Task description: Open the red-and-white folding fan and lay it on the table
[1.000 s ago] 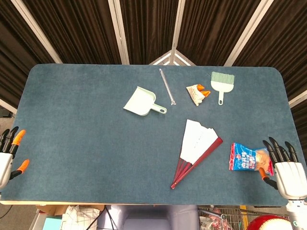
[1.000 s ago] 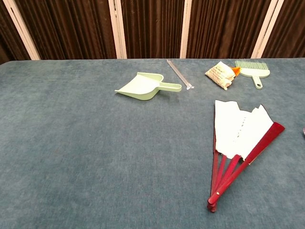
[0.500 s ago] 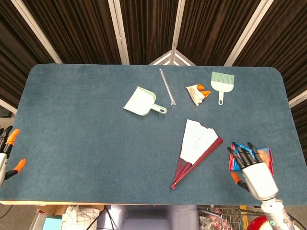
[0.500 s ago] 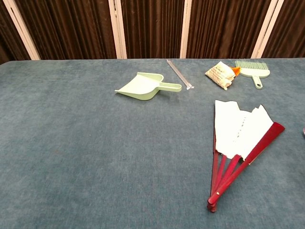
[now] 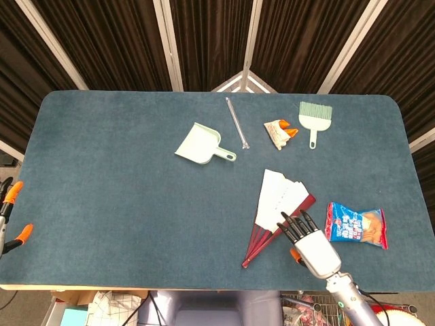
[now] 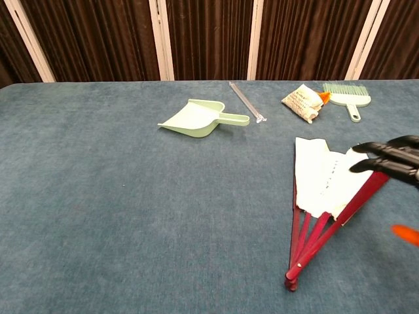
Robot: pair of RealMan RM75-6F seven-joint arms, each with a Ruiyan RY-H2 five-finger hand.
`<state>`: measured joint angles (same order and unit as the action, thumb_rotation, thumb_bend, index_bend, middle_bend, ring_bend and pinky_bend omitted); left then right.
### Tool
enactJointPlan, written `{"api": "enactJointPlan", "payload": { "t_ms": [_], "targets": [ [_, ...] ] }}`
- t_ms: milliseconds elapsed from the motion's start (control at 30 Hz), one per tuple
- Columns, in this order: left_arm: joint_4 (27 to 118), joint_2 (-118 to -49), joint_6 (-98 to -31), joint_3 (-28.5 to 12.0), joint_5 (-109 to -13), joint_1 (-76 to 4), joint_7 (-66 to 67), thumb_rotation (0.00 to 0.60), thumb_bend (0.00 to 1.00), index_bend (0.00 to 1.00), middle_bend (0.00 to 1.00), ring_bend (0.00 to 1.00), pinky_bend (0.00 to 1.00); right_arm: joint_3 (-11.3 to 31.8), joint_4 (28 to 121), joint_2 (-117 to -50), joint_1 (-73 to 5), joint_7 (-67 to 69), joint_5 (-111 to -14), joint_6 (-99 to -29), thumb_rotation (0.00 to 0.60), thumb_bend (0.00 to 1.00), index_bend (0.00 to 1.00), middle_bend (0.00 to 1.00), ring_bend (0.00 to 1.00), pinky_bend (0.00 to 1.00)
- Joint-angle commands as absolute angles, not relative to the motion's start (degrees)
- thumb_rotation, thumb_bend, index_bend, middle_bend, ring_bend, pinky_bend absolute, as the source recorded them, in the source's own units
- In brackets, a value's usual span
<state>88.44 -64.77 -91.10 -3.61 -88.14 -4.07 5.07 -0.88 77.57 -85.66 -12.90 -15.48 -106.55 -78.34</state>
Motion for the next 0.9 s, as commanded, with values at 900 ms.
{"api": "enactJointPlan", "payload": {
  "t_ms": [900],
  "targets": [
    [88.5, -65.7, -89.4, -4.1, -86.7, -4.8, 7.7, 0.600, 0.37, 0.00, 0.00, 0.00, 0.13, -1.5, 64.1, -95.2, -17.4, -11.4, -103.2, -75.7, 0.600, 0.34, 0.35, 0.10, 0.20, 0.12]
  ]
}}
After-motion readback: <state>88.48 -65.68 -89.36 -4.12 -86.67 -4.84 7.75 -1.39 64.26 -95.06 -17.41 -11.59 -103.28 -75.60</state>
